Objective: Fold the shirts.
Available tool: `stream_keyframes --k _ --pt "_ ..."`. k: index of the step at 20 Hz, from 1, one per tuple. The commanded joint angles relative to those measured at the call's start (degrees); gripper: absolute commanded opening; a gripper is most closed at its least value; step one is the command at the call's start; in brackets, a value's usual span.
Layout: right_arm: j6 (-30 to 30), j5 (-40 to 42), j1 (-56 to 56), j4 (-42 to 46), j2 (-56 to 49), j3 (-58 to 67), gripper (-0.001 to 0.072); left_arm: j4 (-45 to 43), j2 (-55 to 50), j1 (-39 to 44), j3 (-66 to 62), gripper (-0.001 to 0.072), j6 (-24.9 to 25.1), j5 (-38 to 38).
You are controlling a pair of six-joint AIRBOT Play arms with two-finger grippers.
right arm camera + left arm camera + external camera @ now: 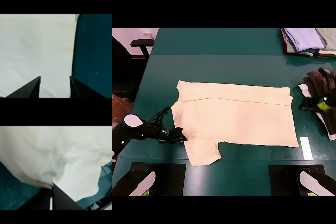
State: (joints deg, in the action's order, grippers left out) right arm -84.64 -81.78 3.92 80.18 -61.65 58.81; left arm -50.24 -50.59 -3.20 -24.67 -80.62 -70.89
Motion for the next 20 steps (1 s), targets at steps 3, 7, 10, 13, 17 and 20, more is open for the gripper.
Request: stream_keyframes --k 3,7,10,13,17,20 --pt "0.37 -3.5 16.83 0.35 2.97 -17.64 0.054 -0.42 0.07 0.0 -6.38 0.0024 1.14 -1.51" --pt "3.82 -1.57 25.27 -8.52 0.83 -27.76 0.0504 -0.44 0.07 0.0 -7.82 0.0024 1.14 -0.22" --pt "5.11 2.12 23.34 -14.36 -2.93 -30.32 0.043 -0.44 0.07 0.0 -7.82 0.0025 1.14 0.0" --pt "5.16 3.37 17.84 -15.54 -4.48 -28.28 0.0227 -0.79 0.07 0.0 -7.85 0.0025 1.18 -0.57" --pt "4.98 1.38 11.72 -10.49 0.57 -22.86 0.0015 -8.2 1.53 0.0 -9.88 0.0023 1.14 -7.15" --pt "4.61 -4.5 9.64 -5.42 7.06 -19.58 0.0015 -12.87 9.38 0.0 -10.08 0.0023 -2.12 -11.41"
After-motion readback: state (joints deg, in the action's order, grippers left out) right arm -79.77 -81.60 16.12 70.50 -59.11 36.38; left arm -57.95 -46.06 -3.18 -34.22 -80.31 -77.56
